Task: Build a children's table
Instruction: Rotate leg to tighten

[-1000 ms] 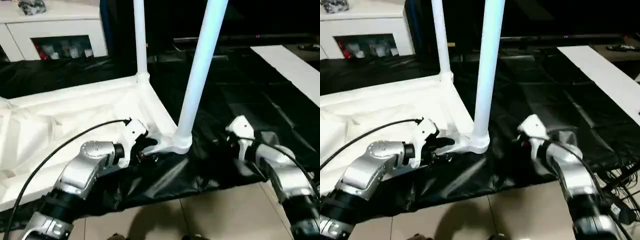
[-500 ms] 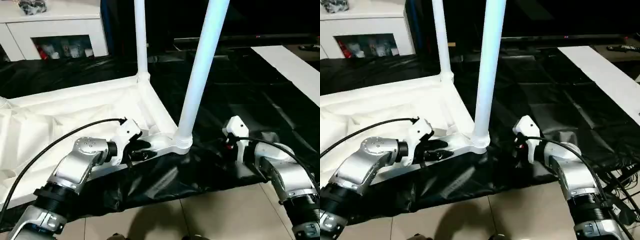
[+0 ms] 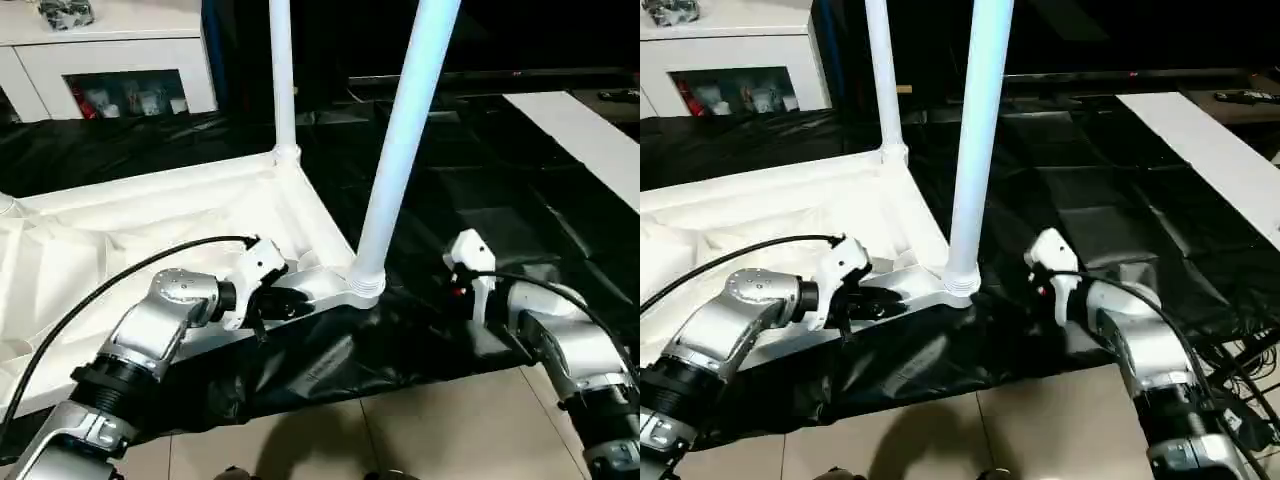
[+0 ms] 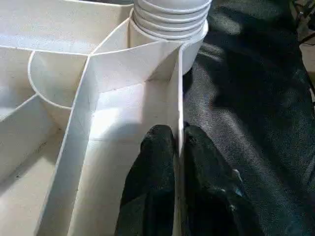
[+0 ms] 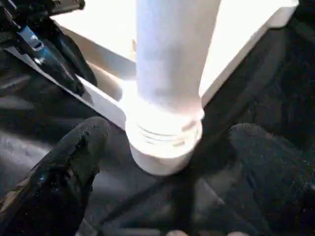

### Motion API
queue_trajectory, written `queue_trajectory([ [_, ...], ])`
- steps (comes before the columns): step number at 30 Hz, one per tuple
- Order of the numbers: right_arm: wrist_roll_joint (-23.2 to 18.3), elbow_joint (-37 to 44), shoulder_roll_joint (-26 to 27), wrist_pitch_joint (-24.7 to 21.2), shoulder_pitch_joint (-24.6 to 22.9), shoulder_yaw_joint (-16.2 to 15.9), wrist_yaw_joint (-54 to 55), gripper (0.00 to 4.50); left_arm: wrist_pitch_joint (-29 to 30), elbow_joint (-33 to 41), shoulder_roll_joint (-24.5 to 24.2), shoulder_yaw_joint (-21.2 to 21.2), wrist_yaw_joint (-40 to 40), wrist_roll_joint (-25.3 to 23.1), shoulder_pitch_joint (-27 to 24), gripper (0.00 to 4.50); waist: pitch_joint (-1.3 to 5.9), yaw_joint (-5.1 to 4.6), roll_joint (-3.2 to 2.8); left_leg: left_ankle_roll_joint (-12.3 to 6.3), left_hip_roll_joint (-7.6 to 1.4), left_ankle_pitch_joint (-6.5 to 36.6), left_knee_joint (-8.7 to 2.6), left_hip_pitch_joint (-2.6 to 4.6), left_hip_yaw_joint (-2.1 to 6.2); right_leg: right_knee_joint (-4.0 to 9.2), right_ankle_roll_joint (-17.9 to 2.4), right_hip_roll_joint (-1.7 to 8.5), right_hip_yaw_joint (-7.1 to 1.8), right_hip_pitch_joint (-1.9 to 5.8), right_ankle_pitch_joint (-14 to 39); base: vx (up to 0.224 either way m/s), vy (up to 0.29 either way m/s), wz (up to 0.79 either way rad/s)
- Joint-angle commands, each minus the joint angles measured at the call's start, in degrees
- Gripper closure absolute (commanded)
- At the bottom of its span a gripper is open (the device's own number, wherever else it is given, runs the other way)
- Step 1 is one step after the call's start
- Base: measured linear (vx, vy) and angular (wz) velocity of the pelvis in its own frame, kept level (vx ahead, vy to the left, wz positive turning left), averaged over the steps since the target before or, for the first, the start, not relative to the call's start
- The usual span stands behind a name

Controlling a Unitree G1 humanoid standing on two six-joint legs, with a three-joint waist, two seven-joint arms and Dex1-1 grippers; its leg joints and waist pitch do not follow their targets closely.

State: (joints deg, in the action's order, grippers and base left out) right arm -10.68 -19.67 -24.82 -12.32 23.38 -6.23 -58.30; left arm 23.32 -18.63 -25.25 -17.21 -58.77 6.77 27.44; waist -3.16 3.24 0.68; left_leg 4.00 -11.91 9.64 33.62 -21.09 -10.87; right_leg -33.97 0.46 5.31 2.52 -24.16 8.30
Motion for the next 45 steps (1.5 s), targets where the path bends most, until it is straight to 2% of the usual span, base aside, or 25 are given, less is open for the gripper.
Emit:
queue_trajectory([
  [1,0.2,-1.6,0.5,0.0,1.5,-0.7,-1.0,0.0,0.2,-1.3,-0.5,-0.8,-0.6,-0.8,0.0,4.36,3.53,0.12,0.2,-0.28,-0.45,21.1,-4.15,0.64,0.54,5.16,-7.1,1.78,-0.99,2.07,29.8,0.0,0.0,0.0],
  [7,2.3,-7.9,2.2,2.1,5.6,-3.3,-2.0,0.0,-1.6,-2.9,-0.4,-1.2,-3.2,-0.6,0.3,4.48,3.64,-0.03,0.26,0.02,-0.46,21.1,-4.16,0.55,0.63,5.03,-7.7,1.83,-0.94,2.11,28.9,0.0,0.0,0.0],
  [8,2.3,-8.8,2.5,2.2,6.3,-3.5,-2.3,0.0,-2.0,-3.1,-0.3,-1.2,-3.8,-0.3,0.4,4.48,3.68,-0.04,0.52,0.01,-0.5,20.7,-4.12,0.57,0.54,5.0,-8.0,1.85,-1.02,2.09,28.1,0.0,0.0,0.0],
  [9,2.3,-9.4,2.7,2.2,6.7,-3.6,-2.6,0.0,-2.3,-3.3,-0.3,-1.3,-4.2,-0.1,0.5,4.48,3.71,0.05,0.34,-0.08,-0.51,20.1,-4.14,0.57,0.54,4.78,-8.4,1.82,-1.08,2.2,27.0,0.0,0.0,0.0],
  [10,2.8,-10.9,3.1,2.9,7.6,-3.8,-2.4,0.0,-3.6,-3.8,-0.2,-1.5,-5.0,-0.2,0.7,4.48,3.74,0.05,0.71,-0.24,-0.52,19.8,-4.11,0.54,0.47,4.74,-8.6,1.8,-1.12,2.22,26.5,0.0,0.0,0.0],
  [11,3.5,-13.2,3.7,4.0,9.1,-4.0,-1.9,0.29,-4.9,-4.4,-0.1,-1.8,-6.1,-0.1,0.9,4.5,3.69,0.12,0.44,-0.27,-0.56,19.6,-4.14,0.53,0.52,4.63,-9.1,1.88,-1.14,2.16,26.0,0.0,0.0,0.0],
  [15,4.3,-17.6,5.1,6.1,11.8,-4.1,-0.9,0.49,-6.8,-5.6,0.1,-2.5,-8.3,-0.1,1.7,4.5,3.87,0.38,0.69,-0.33,-0.68,17.9,-4.06,0.59,0.33,4.12,-10.5,1.97,-1.28,2.37,22.9,0.0,0.0,0.0],
  [17,4.8,-19.5,5.4,7.0,12.7,-4.6,-1.4,0.71,-7.4,-6.4,0.3,-2.5,-8.9,-0.2,2.2,4.5,3.91,0.62,0.49,-0.45,-0.79,17.3,-4.04,0.76,0.21,3.92,-11.1,1.94,-1.37,2.32,21.1,0.0,0.0,0.0],
  [19,5.0,-20.2,5.4,7.3,13.0,-4.8,-1.7,0.84,-7.7,-6.8,0.4,-2.5,-8.9,-0.3,2.4,4.5,3.9,0.68,0.42,-0.4,-0.8,16.9,-4.14,0.57,0.25,3.66,-11.7,1.9,-1.3,2.58,19.8,0.0,0.0,0.0],
  [21,5.6,-23.4,6.2,9.3,14.5,-4.8,-2.1,1.04,-9.2,-8.9,0.8,-2.3,-9.8,-0.8,3.4,4.5,3.81,0.66,0.52,-0.23,-0.72,18.2,-4.12,0.62,0.21,3.86,-11.4,1.99,-1.27,2.52,21.7,0.0,0.0,0.0],
  [22,5.7,-24.0,6.3,9.6,14.7,-4.7,-2.4,1.21,-9.6,-9.4,0.8,-2.3,-9.9,-1.0,3.7,4.5,3.76,0.63,0.52,-0.16,-0.7,18.6,-4.13,0.68,0.2,3.96,-11.2,1.99,-1.29,2.45,22.4,0.0,0.0,0.0],
  [24,5.8,-24.8,6.6,9.8,15.1,-4.8,-2.7,1.27,-9.9,-10.2,0.9,-2.3,-10.0,-1.2,4.1,4.5,3.62,0.58,0.47,0.04,-0.69,20.0,-4.1,0.9,0.22,4.35,-10.5,2.08,-1.32,2.28,25.3,0.0,0.0,0.0],
  [26,6.1,-25.7,6.9,10.4,15.5,-5.0,-3.0,1.56,-10.5,-11.0,1.0,-2.3,-10.2,-1.3,4.6,4.5,3.56,0.58,0.56,0.11,-0.7,20.5,-4.15,0.83,0.34,4.55,-9.5,2.19,-1.27,2.28,27.6,0.0,0.0,0.0],
  [27,6.2,-25.9,7.0,10.5,15.6,-5.1,-3.1,1.56,-10.5,-11.1,1.0,-2.3,-10.3,-1.3,4.6,4.5,3.55,0.57,0.51,0.24,-0.74,20.6,-4.2,0.82,0.44,4.62,-9.1,2.25,-1.24,2.27,28.5,0.0,0.0,0.0],
  [31,6.5,-27.4,7.1,11.6,16.1,-5.6,-4.0,1.86,-11.1,-12.3,1.2,-2.2,-10.7,-1.5,5.1,4.5,3.54,0.46,0.45,0.35,-0.76,21.1,-4.26,0.83,0.54,4.69,-8.9,2.18,-1.19,2.16,29.0,0.0,0.0,0.0],
  [35,7.3,-28.8,7.3,13.1,16.5,-5.6,-2.8,1.9,-11.7,-13.2,1.5,-2.1,-11.0,-1.7,5.4,4.5,3.57,0.4,0.53,0.18,-0.75,20.9,-4.25,0.76,0.5,4.58,-9.5,2.17,-1.22,2.18,28.2,0.0,0.0,0.0],
  [36,7.1,-29.2,7.6,12.9,16.7,-5.2,-2.4,1.36,-11.9,-13.5,1.5,-2.0,-11.0,-1.7,5.5,4.5,3.55,0.4,0.53,0.17,-0.75,20.9,-4.27,0.74,0.52,4.59,-9.4,2.16,-1.21,2.22,28.3,0.0,0.0,0.0],
  [37,6.9,-29.5,7.7,12.6,16.8,-4.8,-2.2,1.22,-12.0,-13.7,1.6,-2.0,-11.0,-1.7,5.6,4.5,3.55,0.4,0.53,0.14,-0.75,20.9,-4.27,0.76,0.52,4.6,-9.4,2.17,-1.19,2.22,28.5,0.0,0.0,0.0],
  [39,6.6,-30.1,7.9,12.3,17.0,-4.5,-2.4,1.22,-12.2,-14.0,1.7,-1.9,-10.9,-1.7,5.7,4.5,3.45,0.32,0.44,0.3,-0.72,21.8,-4.27,0.86,0.59,4.84,-9.0,2.2,-1.1,2.04,30.4,0.0,0.0,0.0],
  [42,8.2,-31.9,8.1,14.1,17.5,-4.9,0.3,0.86,-12.6,-14.5,1.8,-1.8,-10.9,-1.8,5.9,4.5,3.46,0.3,0.49,0.54,-0.71,22.2,-4.24,0.92,0.64,4.99,-8.7,2.27,-1.1,1.91,31.3,0.0,0.0,0.0],
  [43,8.3,-32.3,8.2,14.4,17.6,-4.9,0.6,0.86,-12.7,-14.7,1.9,-1.7,-10.9,-1.9,6.0,4.5,3.48,0.26,0.52,0.58,-0.72,22.0,-4.29,0.81,0.7,4.93,-8.7,2.33,-1.08,2.04,31.4,0.0,0.0,0.0],
  [45,8.3,-33.0,8.4,14.8,17.9,-4.6,0.7,0.86,-12.9,-15.0,2.0,-1.6,-11.0,-2.0,6.1,4.5,3.4,0.22,0.41,0.59,-0.73,22.9,-4.27,0.96,0.71,5.05,-8.5,2.24,-1.04,1.84,32.0,0.0,0.0,0.0],
])
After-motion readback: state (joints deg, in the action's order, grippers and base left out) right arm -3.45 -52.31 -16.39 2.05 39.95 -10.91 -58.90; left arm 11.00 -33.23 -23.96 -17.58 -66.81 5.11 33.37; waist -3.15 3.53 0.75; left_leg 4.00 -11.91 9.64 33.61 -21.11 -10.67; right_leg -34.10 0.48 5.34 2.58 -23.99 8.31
